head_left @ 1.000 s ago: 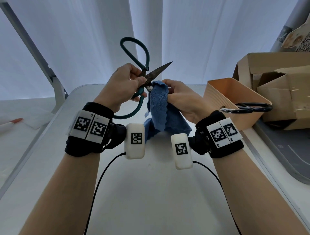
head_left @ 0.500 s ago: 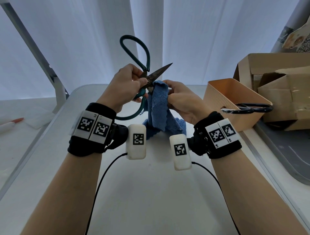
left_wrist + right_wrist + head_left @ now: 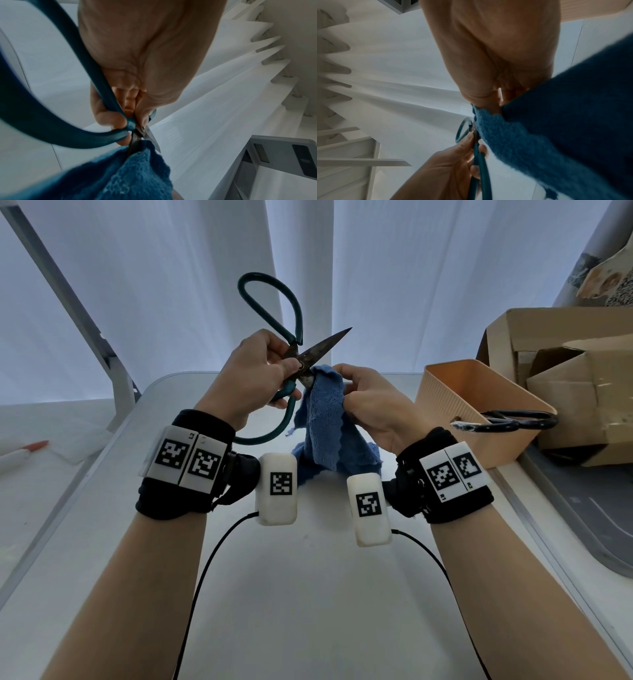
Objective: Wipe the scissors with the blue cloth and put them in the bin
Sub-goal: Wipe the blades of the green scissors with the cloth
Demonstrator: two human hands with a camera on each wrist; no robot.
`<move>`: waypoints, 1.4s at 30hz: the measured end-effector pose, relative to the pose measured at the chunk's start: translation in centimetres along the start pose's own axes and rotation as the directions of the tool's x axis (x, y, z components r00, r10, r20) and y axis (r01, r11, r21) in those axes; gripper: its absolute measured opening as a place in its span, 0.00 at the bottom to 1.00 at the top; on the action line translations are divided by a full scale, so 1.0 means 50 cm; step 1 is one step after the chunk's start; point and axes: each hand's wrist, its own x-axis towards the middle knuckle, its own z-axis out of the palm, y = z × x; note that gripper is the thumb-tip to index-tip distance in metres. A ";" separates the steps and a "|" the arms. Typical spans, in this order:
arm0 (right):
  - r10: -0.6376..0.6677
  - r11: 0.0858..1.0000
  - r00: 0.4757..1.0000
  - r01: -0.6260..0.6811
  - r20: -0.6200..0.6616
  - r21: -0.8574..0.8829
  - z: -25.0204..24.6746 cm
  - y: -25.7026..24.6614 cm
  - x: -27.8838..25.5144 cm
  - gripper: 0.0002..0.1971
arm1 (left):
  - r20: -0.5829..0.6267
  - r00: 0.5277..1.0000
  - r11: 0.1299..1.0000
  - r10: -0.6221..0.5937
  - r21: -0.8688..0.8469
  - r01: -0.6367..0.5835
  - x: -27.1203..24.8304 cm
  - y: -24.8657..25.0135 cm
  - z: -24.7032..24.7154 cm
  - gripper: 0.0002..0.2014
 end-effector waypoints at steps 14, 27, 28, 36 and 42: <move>0.006 0.999 1.000 -0.006 0.012 -0.033 -0.004 0.001 0.001 0.18 | -0.013 1.000 1.000 -0.006 -0.006 0.006 -0.001 0.002 -0.003 0.08; -0.005 0.999 0.999 0.007 0.049 -0.031 -0.009 0.001 0.001 0.18 | -0.009 1.000 1.000 -0.008 -0.016 0.008 -0.002 0.004 -0.004 0.07; 0.000 1.000 0.999 0.002 0.046 -0.030 -0.009 0.002 0.002 0.15 | -0.013 1.000 1.000 -0.012 -0.021 0.012 -0.002 0.005 -0.006 0.07; -0.011 1.000 1.000 0.010 0.027 0.025 0.001 0.005 0.006 0.10 | -0.034 0.999 0.999 -0.027 -0.037 0.026 -0.001 0.003 -0.016 0.05; -0.027 1.000 0.997 0.026 0.077 0.011 -0.015 -0.001 0.004 0.13 | -0.031 0.999 0.999 -0.020 -0.039 0.019 -0.002 0.005 -0.018 0.05</move>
